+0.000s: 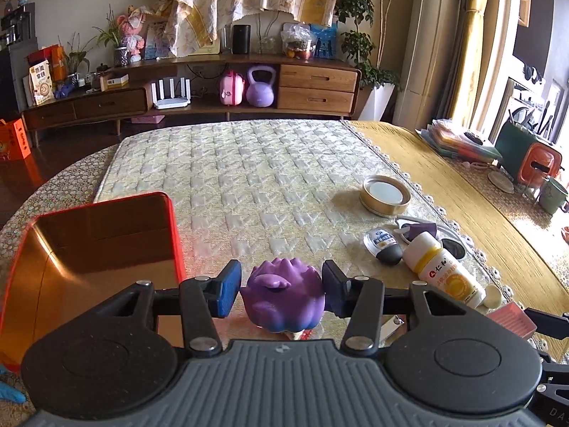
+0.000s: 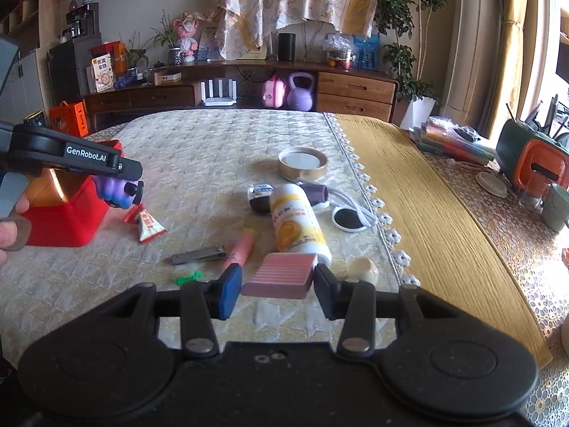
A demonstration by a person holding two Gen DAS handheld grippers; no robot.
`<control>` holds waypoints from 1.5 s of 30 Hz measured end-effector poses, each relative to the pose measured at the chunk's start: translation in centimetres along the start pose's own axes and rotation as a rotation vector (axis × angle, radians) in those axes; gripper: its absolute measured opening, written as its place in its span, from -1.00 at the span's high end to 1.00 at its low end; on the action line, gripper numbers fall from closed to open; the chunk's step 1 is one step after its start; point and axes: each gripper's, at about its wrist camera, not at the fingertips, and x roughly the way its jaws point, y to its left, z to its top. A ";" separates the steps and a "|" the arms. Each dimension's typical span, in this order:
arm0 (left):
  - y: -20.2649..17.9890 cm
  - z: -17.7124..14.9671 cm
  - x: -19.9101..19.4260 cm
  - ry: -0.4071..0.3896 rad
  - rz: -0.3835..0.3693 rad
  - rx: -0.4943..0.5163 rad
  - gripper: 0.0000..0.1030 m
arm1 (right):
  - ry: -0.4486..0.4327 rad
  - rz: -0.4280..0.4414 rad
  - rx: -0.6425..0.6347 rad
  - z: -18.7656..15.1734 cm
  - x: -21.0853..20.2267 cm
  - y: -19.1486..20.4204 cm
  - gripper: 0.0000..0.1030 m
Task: Organize rigid objects
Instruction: 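Carry purple ball into red tin and open left tool while right tool drops pink block there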
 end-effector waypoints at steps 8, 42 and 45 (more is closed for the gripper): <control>5.5 0.7 -2.3 -0.020 0.090 -0.056 0.04 | -0.029 0.112 -0.112 3.3 0.2 5.4 0.15; 18.3 3.1 5.2 0.097 0.248 -0.095 0.04 | 0.146 0.420 -0.363 9.6 12.9 23.0 0.15; 18.6 3.0 5.9 0.113 0.243 -0.097 0.04 | 0.175 0.426 -0.370 9.2 13.4 23.4 0.15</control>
